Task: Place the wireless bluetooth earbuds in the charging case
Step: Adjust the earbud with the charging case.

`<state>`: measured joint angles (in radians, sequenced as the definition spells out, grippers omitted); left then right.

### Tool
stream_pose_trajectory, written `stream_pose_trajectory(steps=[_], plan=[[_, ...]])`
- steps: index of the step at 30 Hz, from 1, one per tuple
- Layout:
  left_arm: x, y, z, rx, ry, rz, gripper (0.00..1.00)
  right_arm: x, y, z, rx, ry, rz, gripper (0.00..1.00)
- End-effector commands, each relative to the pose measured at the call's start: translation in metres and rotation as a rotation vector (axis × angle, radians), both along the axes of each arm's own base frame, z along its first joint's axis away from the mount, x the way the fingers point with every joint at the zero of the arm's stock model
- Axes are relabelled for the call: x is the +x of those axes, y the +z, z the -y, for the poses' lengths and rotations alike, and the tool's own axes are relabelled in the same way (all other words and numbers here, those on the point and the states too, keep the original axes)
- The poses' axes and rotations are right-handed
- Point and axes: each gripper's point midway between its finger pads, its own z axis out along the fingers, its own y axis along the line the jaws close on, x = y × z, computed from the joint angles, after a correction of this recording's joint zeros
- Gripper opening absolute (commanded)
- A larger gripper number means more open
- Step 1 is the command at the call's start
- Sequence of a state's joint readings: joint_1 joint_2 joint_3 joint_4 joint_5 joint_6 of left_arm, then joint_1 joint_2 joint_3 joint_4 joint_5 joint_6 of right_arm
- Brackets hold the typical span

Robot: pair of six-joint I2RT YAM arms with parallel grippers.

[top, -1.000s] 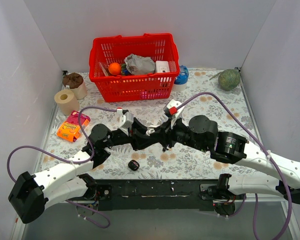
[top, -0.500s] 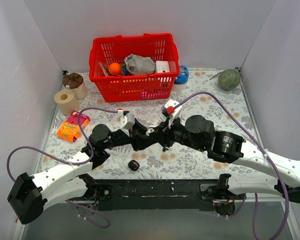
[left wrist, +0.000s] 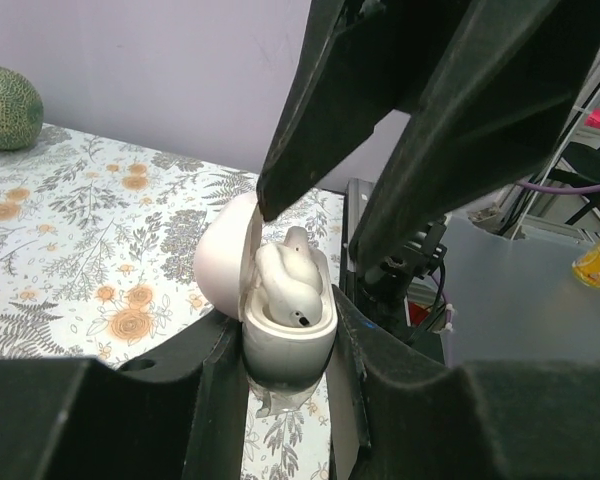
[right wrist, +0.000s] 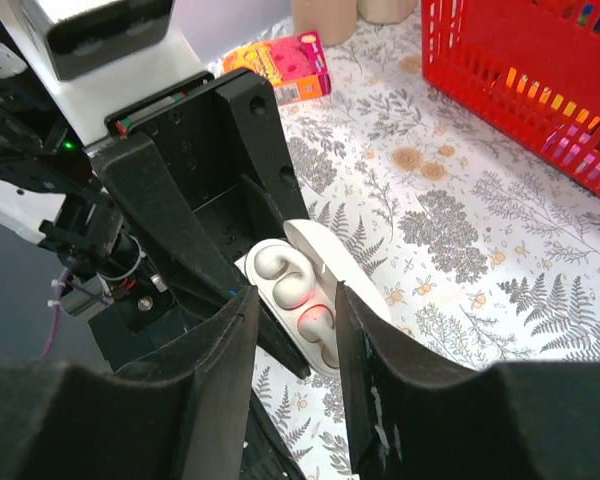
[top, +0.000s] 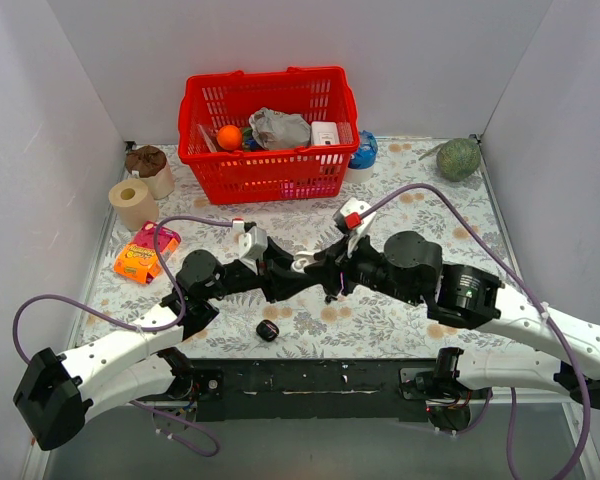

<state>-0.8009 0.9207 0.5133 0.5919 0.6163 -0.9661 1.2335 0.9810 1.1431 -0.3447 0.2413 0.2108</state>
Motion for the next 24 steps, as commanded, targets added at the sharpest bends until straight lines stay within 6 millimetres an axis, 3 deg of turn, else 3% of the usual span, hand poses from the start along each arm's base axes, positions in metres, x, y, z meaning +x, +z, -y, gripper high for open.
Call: stream_pose_trajectory(steps=[1,8,18,24], plan=[[-0.016,0.011,-0.001,-0.034,-0.057,0.04,0.0,0.011,0.047,0.014,0.146,-0.084,0.051,0.42],[-0.016,0.013,0.0,-0.037,-0.063,0.034,0.0,0.008,0.042,0.008,0.13,-0.06,0.038,0.32],[-0.004,0.009,0.003,-0.01,-0.015,-0.022,0.0,-0.014,0.06,0.011,0.241,0.052,0.055,0.36],[-0.002,0.01,0.004,-0.009,-0.009,-0.028,0.0,-0.022,0.035,-0.002,0.137,0.112,-0.009,0.38]])
